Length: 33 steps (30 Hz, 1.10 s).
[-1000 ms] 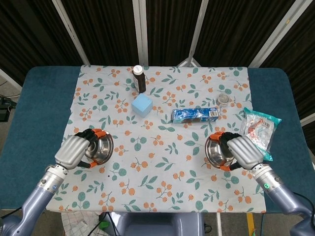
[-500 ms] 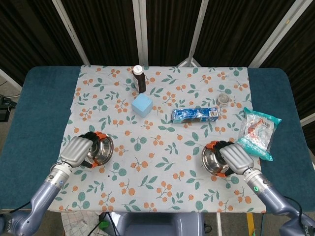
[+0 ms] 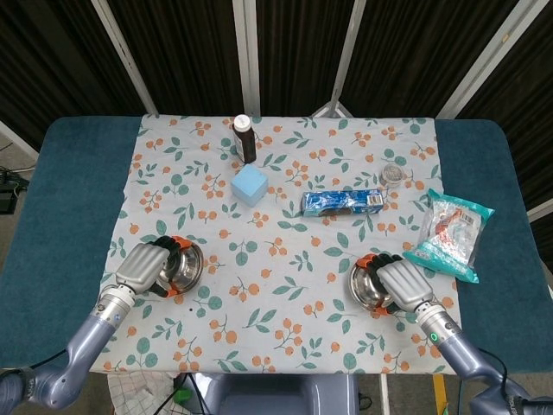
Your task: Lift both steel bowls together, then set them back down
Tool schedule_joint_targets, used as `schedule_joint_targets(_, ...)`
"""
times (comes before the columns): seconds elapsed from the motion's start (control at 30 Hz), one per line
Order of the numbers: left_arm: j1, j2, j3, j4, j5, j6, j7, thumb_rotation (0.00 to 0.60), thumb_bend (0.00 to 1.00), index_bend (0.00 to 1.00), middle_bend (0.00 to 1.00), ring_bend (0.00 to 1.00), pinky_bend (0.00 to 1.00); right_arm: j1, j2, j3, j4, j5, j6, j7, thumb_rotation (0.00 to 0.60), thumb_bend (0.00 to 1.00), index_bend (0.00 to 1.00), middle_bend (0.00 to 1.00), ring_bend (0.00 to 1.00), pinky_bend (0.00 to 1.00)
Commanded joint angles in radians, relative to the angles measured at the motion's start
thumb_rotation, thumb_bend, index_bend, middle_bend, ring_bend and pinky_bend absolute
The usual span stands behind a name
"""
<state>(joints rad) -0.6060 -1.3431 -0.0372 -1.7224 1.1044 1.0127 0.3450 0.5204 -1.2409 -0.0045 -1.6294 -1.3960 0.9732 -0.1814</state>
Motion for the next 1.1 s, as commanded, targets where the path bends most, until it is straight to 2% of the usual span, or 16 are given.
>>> schedule_joint_targets(0.03, -0.009, -0.004, 0.003, -0.004, -0.010, -0.022, 0.008, 0.600, 0.00, 0.13, 0.04, 0.02, 0.27, -0.002, -0.020, 0.003, 0.007, 0.029, -0.004, -0.049, 0.600, 0.10, 0.41, 0.31, 0.27, 0.17)
schedule_joint_targets(0.1, -0.014, -0.004, 0.007, -0.009, -0.021, -0.039, 0.015, 0.600, 0.00, 0.09, 0.01, 0.00, 0.24, -0.002, -0.026, 0.006, -0.003, 0.051, -0.008, -0.072, 0.600, 0.10, 0.36, 0.24, 0.18, 0.12)
schedule_joint_targets(0.27, -0.028, 0.007, 0.012, -0.027, -0.047, -0.078, 0.022, 0.600, 0.00, 0.05, 0.00, 0.00, 0.21, 0.006, -0.014, 0.009, -0.051, 0.123, -0.041, -0.134, 0.600, 0.08, 0.28, 0.12, 0.08, 0.04)
schedule_joint_targets(0.43, -0.027, 0.018, 0.009, -0.047, -0.035, -0.065, 0.020, 0.600, 0.00, 0.03, 0.00, 0.00, 0.20, 0.006, -0.014, 0.014, -0.082, 0.166, -0.037, -0.170, 0.600, 0.07, 0.27, 0.07, 0.07, 0.04)
schedule_joint_targets(0.67, -0.003, 0.064, 0.000, -0.104, 0.031, -0.015, -0.029, 0.600, 0.00, 0.03, 0.00, 0.00, 0.18, 0.000, -0.009, 0.019, -0.112, 0.175, -0.027, -0.145, 0.600, 0.05, 0.22, 0.00, 0.04, 0.02)
schedule_joint_targets(0.9, 0.048, 0.140, 0.014, -0.171, 0.136, 0.050, -0.118, 0.600, 0.00, 0.03, 0.00, 0.00, 0.18, -0.014, -0.010, 0.031, -0.125, 0.162, -0.005, -0.075, 0.600, 0.04, 0.17, 0.00, 0.04, 0.02)
schedule_joint_targets(1.1, 0.081, 0.191, 0.024, -0.170, 0.191, 0.075, -0.193, 0.600, 0.00, 0.03, 0.00, 0.00, 0.18, -0.015, -0.029, 0.029, -0.099, 0.164, -0.008, -0.068, 0.600, 0.04, 0.15, 0.00, 0.04, 0.01)
